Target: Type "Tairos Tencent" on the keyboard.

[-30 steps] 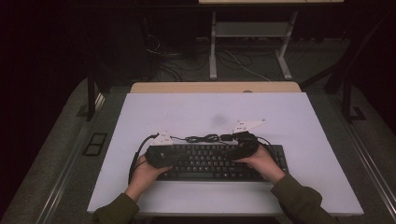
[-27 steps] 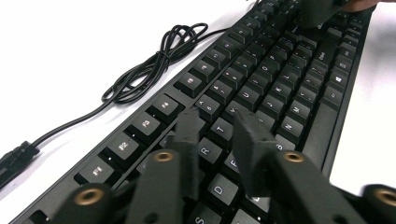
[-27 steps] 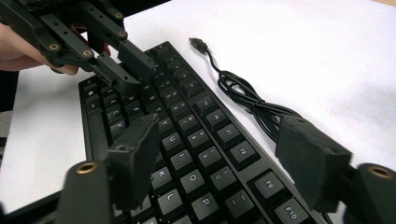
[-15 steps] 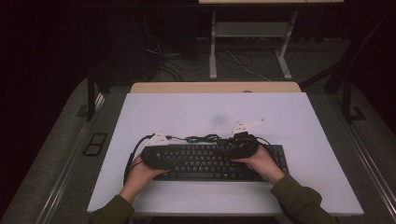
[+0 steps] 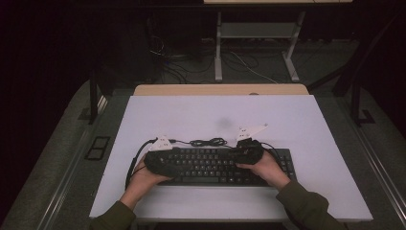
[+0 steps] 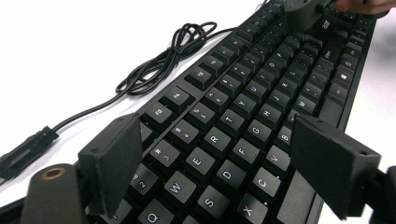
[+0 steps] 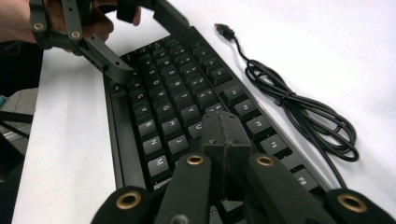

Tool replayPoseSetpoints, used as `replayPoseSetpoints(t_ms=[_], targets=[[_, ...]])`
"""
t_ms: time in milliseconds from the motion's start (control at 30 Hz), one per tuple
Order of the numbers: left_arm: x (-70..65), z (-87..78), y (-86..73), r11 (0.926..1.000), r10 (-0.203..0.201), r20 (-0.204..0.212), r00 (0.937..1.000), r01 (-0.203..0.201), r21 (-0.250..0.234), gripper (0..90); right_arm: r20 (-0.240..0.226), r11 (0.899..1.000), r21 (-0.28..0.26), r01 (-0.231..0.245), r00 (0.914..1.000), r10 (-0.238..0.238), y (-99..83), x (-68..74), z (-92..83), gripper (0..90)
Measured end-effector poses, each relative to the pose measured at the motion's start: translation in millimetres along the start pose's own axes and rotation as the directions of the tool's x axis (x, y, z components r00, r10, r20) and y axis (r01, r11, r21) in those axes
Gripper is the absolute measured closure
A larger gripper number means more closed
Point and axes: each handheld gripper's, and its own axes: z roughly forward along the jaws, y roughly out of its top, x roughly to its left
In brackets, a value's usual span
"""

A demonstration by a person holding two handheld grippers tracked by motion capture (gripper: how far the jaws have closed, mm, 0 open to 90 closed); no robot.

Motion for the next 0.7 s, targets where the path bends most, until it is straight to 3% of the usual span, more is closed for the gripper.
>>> replayPoseSetpoints(t_ms=[400, 700], targets=[[0.1, -0.5, -0.4, 1.0, -0.004, -0.002, 1.0, 0.004, -0.004, 13.9, -0.004, 0.997, 0.061, 0.046, 0.9989, -0.046, -2.0, 5.2, 11.6, 89.2], [-0.3, -0.4, -0.1, 1.0, -0.003, 0.0, 1.0, 0.003, -0.007, 13.9, 0.015, 0.993, 0.104, 0.052, 0.9984, -0.054, -3.4, 6.0, 17.3, 89.3]])
